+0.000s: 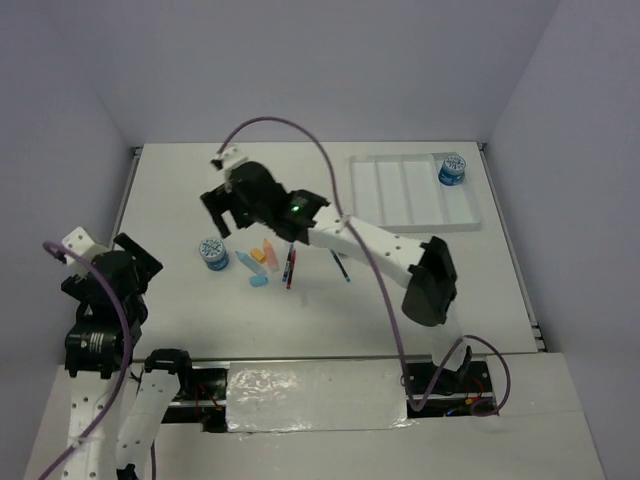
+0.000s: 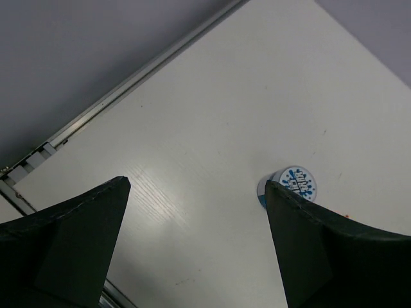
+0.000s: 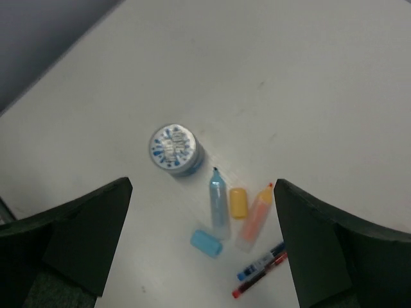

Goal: Sort the stationery into containers
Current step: Pick up the stationery from the center of the board.

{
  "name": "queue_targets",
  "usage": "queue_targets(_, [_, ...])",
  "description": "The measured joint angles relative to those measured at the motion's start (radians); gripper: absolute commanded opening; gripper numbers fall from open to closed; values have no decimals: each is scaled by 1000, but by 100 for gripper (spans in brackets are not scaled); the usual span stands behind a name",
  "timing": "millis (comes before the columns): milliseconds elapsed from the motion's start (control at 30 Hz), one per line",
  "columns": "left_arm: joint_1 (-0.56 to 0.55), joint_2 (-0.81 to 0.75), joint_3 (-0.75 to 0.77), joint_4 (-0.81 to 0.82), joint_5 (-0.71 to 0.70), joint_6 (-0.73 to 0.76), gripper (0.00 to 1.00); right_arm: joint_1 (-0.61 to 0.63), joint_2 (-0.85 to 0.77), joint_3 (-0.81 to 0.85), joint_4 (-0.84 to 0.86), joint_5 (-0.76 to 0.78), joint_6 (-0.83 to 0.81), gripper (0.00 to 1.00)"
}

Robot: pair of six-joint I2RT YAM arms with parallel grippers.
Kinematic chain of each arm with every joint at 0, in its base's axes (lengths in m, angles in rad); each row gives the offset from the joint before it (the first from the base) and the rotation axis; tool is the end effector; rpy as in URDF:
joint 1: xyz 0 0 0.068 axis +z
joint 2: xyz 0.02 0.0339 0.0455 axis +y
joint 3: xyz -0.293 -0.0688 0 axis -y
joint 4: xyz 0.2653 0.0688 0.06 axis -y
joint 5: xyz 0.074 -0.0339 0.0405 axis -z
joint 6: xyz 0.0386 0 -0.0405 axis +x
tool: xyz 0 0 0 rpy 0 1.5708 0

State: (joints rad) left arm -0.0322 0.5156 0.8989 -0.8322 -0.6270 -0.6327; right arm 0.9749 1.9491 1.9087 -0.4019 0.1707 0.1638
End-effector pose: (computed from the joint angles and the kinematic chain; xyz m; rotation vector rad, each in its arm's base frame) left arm 0.0842 0.0199 0.3672 -0.9295 1.6967 0.1922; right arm 0.2844 0.4076 0.3871 -0.7058 1.9248 0.5509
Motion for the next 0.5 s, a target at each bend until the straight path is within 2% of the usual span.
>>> queue_targets(167, [24, -135, 6, -6, -46, -19, 99, 112, 290, 266, -11, 36, -40, 100])
queue_targets(300, [24, -155, 6, -11, -62, -30, 99, 117, 414, 285, -14, 27, -80, 100])
queue_targets(500, [24, -156, 6, -15, -66, -29, 99, 108, 510, 319, -12, -2, -122, 100])
